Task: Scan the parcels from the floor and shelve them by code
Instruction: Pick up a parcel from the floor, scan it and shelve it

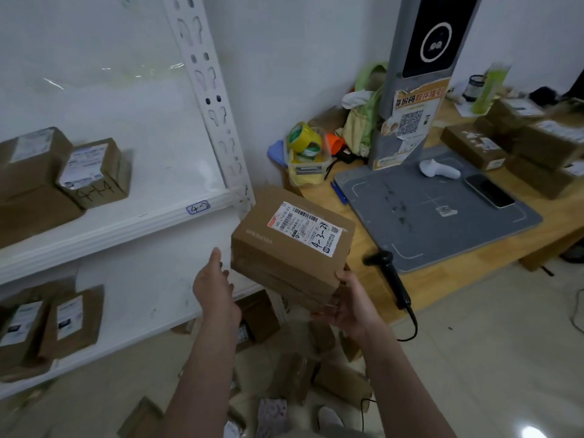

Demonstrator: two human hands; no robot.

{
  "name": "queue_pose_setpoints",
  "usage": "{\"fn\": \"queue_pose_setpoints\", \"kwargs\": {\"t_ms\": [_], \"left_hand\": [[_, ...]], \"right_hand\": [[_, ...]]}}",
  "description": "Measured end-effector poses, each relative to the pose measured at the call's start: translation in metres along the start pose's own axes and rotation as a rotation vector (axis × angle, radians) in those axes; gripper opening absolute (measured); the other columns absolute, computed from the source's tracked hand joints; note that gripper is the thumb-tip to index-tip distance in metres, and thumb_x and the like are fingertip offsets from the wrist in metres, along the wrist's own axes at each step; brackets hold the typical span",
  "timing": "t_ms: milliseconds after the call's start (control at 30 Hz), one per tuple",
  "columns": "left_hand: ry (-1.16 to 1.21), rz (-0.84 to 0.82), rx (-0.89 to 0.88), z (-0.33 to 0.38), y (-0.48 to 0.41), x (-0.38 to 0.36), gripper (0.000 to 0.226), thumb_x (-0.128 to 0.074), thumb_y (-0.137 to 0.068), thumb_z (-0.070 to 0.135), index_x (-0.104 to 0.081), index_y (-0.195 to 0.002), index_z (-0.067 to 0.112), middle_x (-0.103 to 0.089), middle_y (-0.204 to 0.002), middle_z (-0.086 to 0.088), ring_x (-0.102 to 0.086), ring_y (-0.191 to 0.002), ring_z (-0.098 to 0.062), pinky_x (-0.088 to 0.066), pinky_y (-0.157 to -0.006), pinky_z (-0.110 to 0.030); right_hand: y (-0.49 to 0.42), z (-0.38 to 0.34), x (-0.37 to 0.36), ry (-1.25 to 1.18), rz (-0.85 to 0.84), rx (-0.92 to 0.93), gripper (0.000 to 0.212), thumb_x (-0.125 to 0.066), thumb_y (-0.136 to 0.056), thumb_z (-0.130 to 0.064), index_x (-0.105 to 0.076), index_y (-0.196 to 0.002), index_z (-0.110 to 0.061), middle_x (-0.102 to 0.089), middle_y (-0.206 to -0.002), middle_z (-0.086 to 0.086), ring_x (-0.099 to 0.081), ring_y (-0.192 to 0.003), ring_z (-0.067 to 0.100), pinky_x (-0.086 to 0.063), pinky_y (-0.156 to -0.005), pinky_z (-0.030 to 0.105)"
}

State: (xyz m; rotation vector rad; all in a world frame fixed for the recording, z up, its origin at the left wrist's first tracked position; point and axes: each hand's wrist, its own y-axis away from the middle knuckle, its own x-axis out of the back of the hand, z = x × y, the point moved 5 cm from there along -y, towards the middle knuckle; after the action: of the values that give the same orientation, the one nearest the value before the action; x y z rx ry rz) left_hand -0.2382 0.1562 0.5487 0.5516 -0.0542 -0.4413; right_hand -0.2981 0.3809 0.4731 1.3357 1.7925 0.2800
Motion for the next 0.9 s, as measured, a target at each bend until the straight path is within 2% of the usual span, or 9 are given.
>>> {"fn": "queue_pose_setpoints", "kwargs": {"t_ms": [67, 133, 200, 267, 333, 467, 633, 733, 900], "left_hand": [[-0.019, 0.026, 0.018, -0.015, 0.007, -0.012, 0.022, -0.057, -0.101, 0.032, -0.066, -0.1, 0.013, -0.062, -0.127, -0.004, -0.055, -0.117, -0.02, -0.043, -0.106, -0.04], [-0.06, -0.001, 0.064, -0.028, 0.015, -0.026, 0.029, -0.057, -0.101, 0.031, -0.063, -0.114, 0.005, -0.057, -0.119, -0.004, -0.051, -0.112, -0.02, -0.04, -0.107, -0.043], [-0.095, -0.133, 0.149, -0.04, 0.021, -0.044, 0.068, -0.069, -0.089, 0.05, -0.048, -0.137, 0.007, -0.049, -0.123, -0.004, -0.047, -0.118, -0.025, -0.038, -0.112, -0.049], [-0.158, -0.307, 0.213, -0.052, 0.029, -0.059, 0.127, -0.085, -0.05, 0.073, -0.032, -0.15, 0.015, -0.049, -0.137, -0.004, -0.047, -0.13, -0.032, -0.04, -0.11, -0.057], [-0.205, -0.426, 0.205, -0.061, 0.037, -0.071, 0.157, -0.092, -0.02, 0.071, -0.025, -0.153, 0.019, -0.052, -0.142, -0.01, -0.052, -0.127, -0.034, -0.046, -0.105, -0.058], [-0.233, -0.482, 0.186, -0.068, 0.044, -0.083, 0.134, -0.093, -0.035, 0.055, -0.033, -0.149, 0.016, -0.059, -0.132, -0.008, -0.058, -0.117, -0.03, -0.054, -0.096, -0.053], [-0.184, -0.365, 0.174, -0.079, 0.044, -0.078, 0.101, -0.087, -0.07, 0.036, -0.028, -0.149, 0.014, -0.055, -0.136, -0.009, -0.054, -0.121, -0.03, -0.051, -0.1, -0.055], [-0.177, -0.293, 0.159, -0.08, 0.039, -0.067, 0.105, -0.089, -0.067, 0.036, -0.027, -0.15, 0.017, -0.052, -0.139, -0.008, -0.051, -0.125, -0.032, -0.05, -0.099, -0.06], [-0.174, -0.251, 0.156, -0.082, 0.037, -0.052, 0.111, -0.09, -0.059, 0.045, -0.032, -0.151, 0.02, -0.053, -0.142, -0.005, -0.051, -0.129, -0.033, -0.051, -0.097, -0.062]], "right_hand": [[-0.001, -0.001, 0.0, -0.016, 0.038, 0.018, 0.084, -0.078, -0.061, -0.05, -0.051, -0.135, -0.018, -0.056, -0.13, 0.02, -0.058, -0.115, 0.042, -0.053, -0.093, 0.057], [0.0, -0.002, -0.001, -0.053, 0.051, 0.035, 0.087, -0.079, -0.061, -0.048, -0.048, -0.136, -0.017, -0.055, -0.128, 0.02, -0.057, -0.114, 0.042, -0.053, -0.093, 0.058], [0.0, -0.004, 0.0, -0.074, 0.052, 0.057, 0.083, -0.08, -0.063, -0.045, -0.049, -0.135, -0.017, -0.057, -0.126, 0.02, -0.058, -0.113, 0.041, -0.052, -0.095, 0.056], [-0.001, -0.005, 0.001, -0.041, 0.039, 0.072, 0.086, -0.078, -0.06, -0.048, -0.05, -0.136, -0.019, -0.058, -0.127, 0.019, -0.058, -0.114, 0.041, -0.052, -0.095, 0.054], [-0.001, -0.006, 0.002, 0.0, 0.023, 0.083, 0.089, -0.075, -0.057, -0.051, -0.05, -0.136, -0.019, -0.058, -0.127, 0.019, -0.058, -0.114, 0.039, -0.052, -0.097, 0.052], [0.0, -0.007, 0.008, 0.054, 0.009, 0.072, 0.094, -0.076, -0.05, -0.056, -0.054, -0.133, -0.018, -0.059, -0.127, 0.018, -0.058, -0.114, 0.037, -0.052, -0.095, 0.047], [-0.001, -0.019, 0.03, 0.143, 0.03, 0.069, 0.058, -0.074, -0.076, -0.053, -0.061, -0.121, -0.018, -0.067, -0.118, 0.011, -0.063, -0.11, 0.03, -0.051, -0.099, 0.048], [-0.01, -0.04, 0.069, 0.211, 0.347, 0.213, 0.069, -0.083, -0.067, -0.057, -0.058, -0.119, -0.018, -0.063, -0.104, -0.003, -0.062, -0.094, 0.016, -0.054, -0.084, 0.035], [-0.015, -0.072, 0.133, 0.596, 0.856, 0.243, 0.065, -0.081, -0.075, -0.04, -0.056, -0.13, -0.016, -0.062, -0.118, 0.006, -0.061, -0.106, 0.026, -0.054, -0.091, 0.043]]}}
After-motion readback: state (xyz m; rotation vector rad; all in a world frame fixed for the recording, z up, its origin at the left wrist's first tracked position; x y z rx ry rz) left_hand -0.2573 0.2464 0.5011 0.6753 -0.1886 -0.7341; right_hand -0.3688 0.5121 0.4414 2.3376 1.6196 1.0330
